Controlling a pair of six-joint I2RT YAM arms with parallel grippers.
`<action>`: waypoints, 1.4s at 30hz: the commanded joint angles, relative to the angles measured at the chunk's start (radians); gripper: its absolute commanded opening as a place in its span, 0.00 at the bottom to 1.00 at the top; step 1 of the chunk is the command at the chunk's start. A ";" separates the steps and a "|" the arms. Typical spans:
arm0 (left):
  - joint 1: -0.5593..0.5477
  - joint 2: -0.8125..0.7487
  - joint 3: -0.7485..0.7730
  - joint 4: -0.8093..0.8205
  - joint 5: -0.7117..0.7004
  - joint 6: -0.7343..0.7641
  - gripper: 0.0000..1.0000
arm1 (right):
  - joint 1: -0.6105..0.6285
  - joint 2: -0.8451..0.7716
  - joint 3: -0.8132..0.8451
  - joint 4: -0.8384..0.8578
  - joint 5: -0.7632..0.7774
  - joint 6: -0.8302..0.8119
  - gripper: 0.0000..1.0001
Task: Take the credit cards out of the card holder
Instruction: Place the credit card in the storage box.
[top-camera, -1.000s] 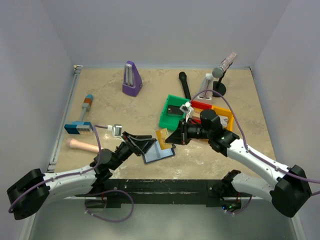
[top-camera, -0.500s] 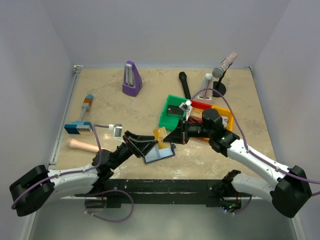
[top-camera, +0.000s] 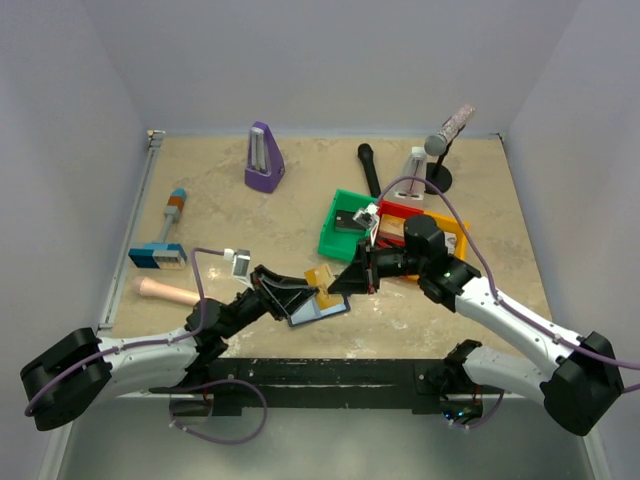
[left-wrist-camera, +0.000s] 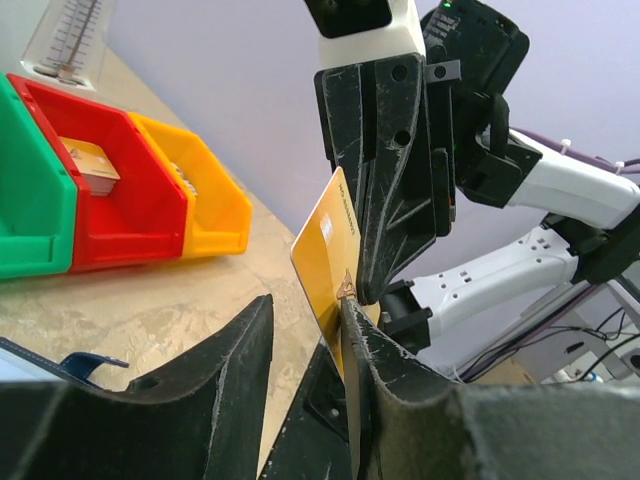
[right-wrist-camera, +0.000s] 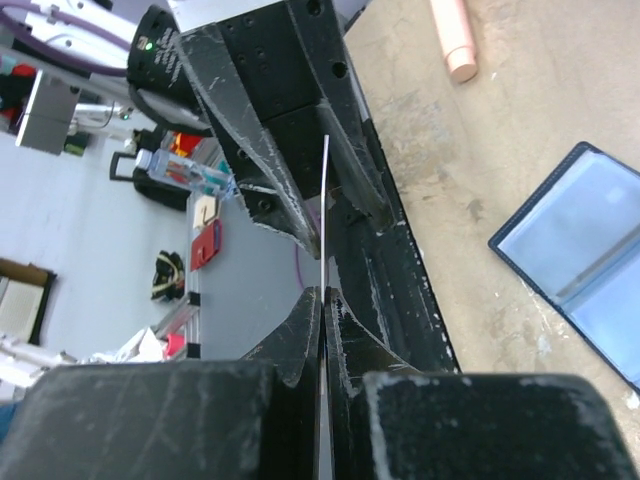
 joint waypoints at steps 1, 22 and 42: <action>0.002 0.001 -0.050 0.077 0.079 0.012 0.37 | -0.002 -0.005 0.061 -0.012 -0.131 -0.044 0.00; 0.002 0.135 -0.019 0.197 0.302 -0.022 0.26 | -0.002 0.005 0.077 -0.058 -0.180 -0.085 0.00; 0.002 0.149 -0.010 0.217 0.282 -0.023 0.00 | -0.002 -0.013 0.120 -0.233 -0.110 -0.160 0.50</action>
